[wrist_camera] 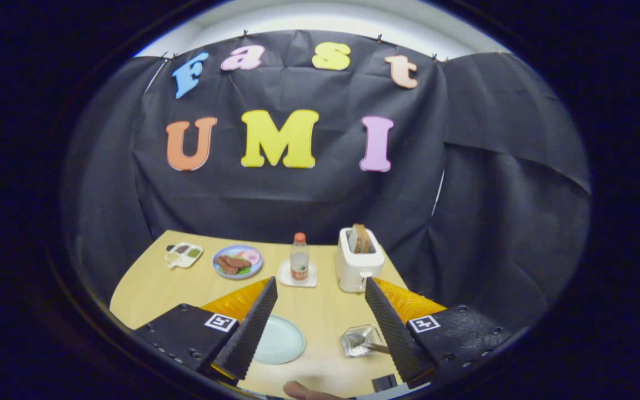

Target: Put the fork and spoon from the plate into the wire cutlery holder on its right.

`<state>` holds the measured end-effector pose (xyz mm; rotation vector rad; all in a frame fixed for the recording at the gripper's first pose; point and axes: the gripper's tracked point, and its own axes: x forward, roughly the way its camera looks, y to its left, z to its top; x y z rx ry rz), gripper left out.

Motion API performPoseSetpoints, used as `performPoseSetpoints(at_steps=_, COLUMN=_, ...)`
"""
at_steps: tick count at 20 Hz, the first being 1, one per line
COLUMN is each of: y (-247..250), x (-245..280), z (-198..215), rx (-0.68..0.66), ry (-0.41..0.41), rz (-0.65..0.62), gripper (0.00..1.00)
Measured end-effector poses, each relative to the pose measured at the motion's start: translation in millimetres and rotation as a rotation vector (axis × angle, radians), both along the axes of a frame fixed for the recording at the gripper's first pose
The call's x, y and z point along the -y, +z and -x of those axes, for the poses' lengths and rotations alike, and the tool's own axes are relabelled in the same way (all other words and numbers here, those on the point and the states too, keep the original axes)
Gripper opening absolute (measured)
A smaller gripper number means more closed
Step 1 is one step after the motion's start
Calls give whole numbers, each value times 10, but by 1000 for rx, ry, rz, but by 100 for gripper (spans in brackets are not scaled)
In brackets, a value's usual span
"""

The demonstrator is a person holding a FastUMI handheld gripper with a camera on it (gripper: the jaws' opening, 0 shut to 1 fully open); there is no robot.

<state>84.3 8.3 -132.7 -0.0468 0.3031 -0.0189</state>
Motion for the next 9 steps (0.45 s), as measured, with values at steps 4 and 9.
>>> performPoseSetpoints(at_steps=4, y=312, x=-78, z=228, rx=152, ry=18, rz=-64, gripper=96)
performPoseSetpoints(at_steps=9, y=468, x=-110, z=425, rx=243, ry=41, rz=-28, gripper=95)
